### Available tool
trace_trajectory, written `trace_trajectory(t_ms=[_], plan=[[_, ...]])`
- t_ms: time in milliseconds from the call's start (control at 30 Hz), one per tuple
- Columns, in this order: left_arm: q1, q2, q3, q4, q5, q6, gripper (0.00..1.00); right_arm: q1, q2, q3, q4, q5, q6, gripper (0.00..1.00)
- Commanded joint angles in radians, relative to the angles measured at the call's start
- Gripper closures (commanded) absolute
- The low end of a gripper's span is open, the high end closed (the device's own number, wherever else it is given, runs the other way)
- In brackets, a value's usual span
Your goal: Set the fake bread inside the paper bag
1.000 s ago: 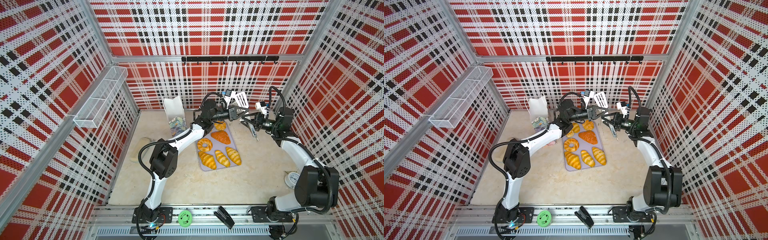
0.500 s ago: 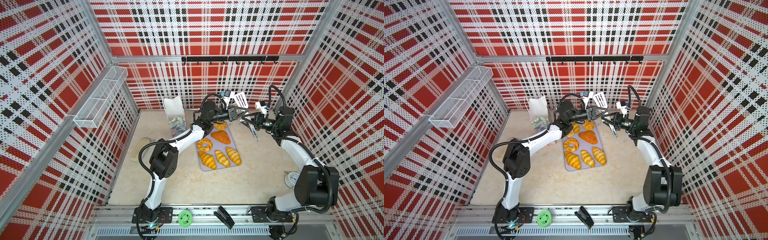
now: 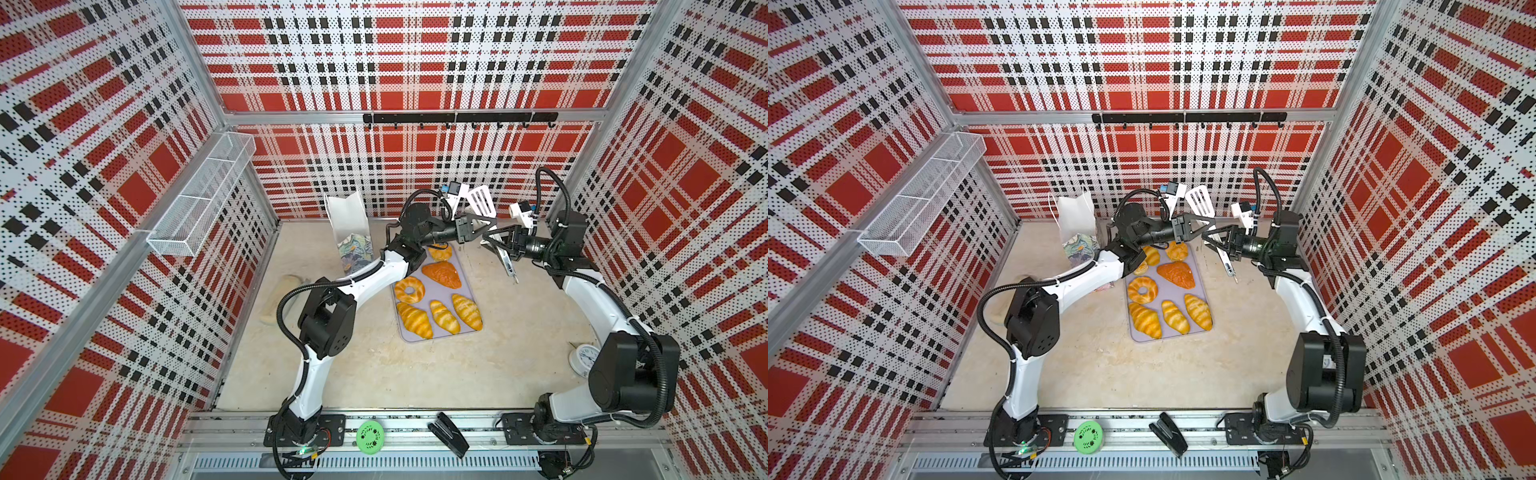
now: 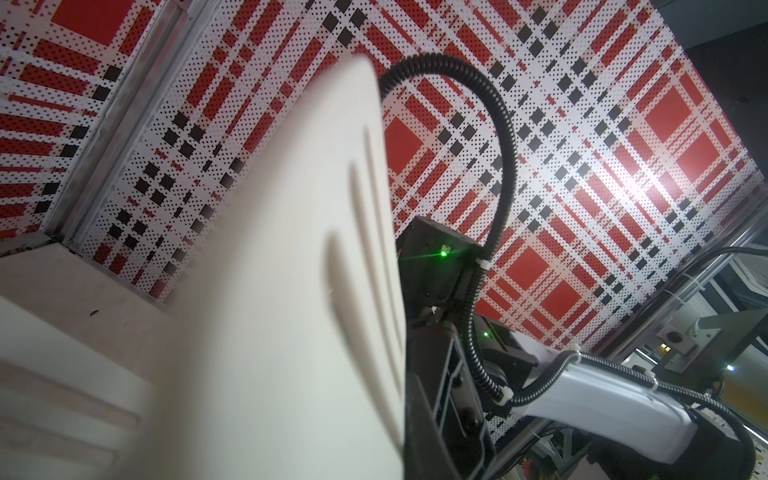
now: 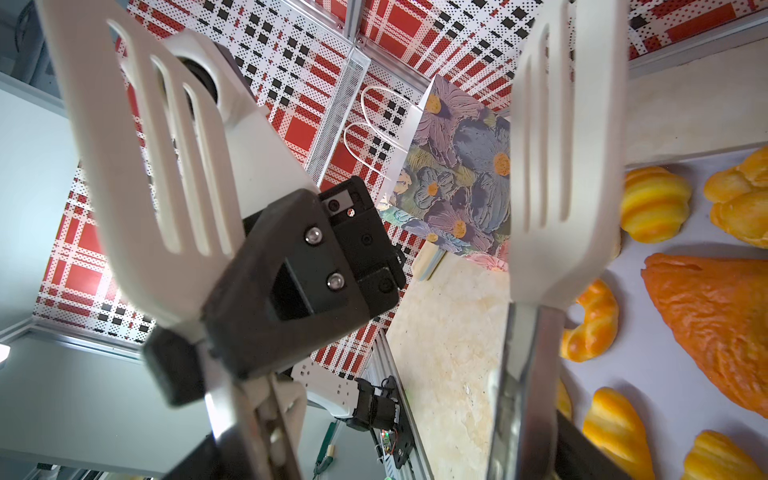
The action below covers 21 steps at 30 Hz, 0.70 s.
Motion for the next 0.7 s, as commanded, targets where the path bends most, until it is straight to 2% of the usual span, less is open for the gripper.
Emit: trace_trajectory(t_ms=[0,167,367,500,667], plan=[[-0.025,-0.023,0.010,0.046,0.072,-0.027,0.84,0.003,-0.018,0.046,-0.065,0.048,-0.075,0.22],[-0.022,-0.026,-0.001,0.060,0.060,-0.034,0.70,0.003,-0.025,0.055,-0.120,0.066,-0.114,0.27],[-0.003,-0.039,-0.025,0.084,0.049,-0.046,0.64,-0.004,-0.037,0.057,-0.170,0.076,-0.146,0.31],[0.010,-0.050,-0.046,0.089,0.045,-0.052,0.55,-0.014,-0.046,0.055,-0.190,0.082,-0.154,0.32],[0.040,-0.082,-0.113,0.092,0.027,-0.049,0.42,-0.019,-0.048,0.105,-0.395,0.132,-0.290,0.33]])
